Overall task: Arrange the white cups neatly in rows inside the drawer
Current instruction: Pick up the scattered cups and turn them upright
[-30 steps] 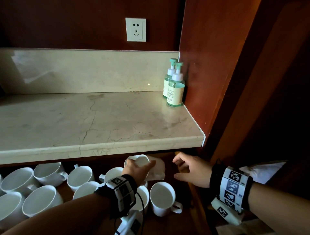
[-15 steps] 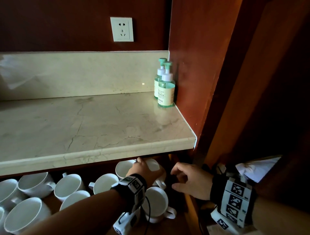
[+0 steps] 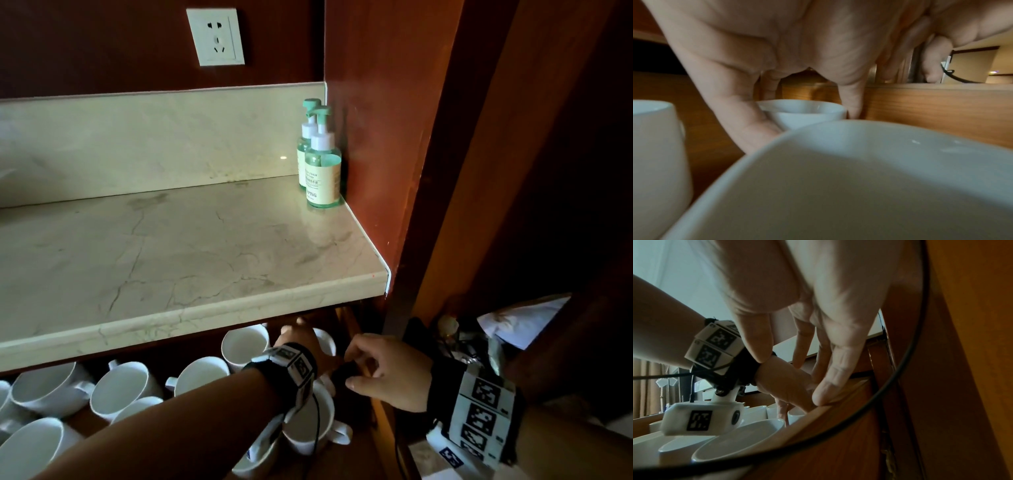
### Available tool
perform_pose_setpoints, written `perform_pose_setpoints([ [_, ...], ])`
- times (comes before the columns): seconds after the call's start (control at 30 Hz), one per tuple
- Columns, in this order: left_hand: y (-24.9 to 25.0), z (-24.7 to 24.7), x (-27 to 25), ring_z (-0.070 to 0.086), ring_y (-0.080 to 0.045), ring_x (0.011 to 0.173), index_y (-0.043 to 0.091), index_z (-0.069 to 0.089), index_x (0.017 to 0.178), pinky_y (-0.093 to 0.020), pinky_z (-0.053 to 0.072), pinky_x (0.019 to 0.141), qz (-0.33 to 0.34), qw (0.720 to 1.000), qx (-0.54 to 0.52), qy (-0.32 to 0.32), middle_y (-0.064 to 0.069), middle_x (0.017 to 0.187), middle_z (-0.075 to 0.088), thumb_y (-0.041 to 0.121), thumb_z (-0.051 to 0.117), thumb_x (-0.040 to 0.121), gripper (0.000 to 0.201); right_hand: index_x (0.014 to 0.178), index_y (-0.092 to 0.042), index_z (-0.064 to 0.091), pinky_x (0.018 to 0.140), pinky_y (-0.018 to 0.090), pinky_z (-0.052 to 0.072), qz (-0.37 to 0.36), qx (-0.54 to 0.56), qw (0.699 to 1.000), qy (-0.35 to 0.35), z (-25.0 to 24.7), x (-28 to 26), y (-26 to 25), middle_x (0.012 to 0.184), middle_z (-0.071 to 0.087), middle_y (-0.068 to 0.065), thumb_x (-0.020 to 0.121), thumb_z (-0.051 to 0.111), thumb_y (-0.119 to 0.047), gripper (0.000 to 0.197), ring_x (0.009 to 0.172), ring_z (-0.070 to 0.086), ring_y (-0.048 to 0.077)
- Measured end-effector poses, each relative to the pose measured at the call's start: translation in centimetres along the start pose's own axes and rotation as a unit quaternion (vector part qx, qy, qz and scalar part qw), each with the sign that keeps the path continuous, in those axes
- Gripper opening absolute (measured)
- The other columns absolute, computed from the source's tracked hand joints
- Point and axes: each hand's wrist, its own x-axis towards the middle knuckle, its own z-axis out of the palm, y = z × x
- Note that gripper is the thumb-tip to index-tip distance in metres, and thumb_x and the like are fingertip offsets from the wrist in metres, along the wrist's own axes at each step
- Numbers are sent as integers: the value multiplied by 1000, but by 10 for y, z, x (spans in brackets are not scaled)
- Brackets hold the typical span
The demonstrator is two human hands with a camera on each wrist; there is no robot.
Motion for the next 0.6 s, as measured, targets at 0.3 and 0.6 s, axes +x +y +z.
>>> perform_pose_setpoints([
  [0.3, 0, 4, 8, 38, -36, 135, 9, -1, 150, -41, 34, 109, -15, 999, 35, -36, -23, 149, 29, 85, 45, 62, 126, 102, -26, 61, 61, 9, 38, -13, 5, 1000, 5, 3, 3, -3, 105, 60, -15, 82, 67, -36, 22, 75, 53, -16],
  [0.6, -54, -29, -10, 57, -15, 63, 22, 67, 101, -27, 45, 66, 119, 993, 7, -6, 3, 66, 61, 67, 53, 75, 53, 95, -27, 60, 68, 20, 52, -30, -52, 998, 8, -5, 27, -50, 93, 66, -10, 72, 66, -58, 39, 77, 61, -4],
])
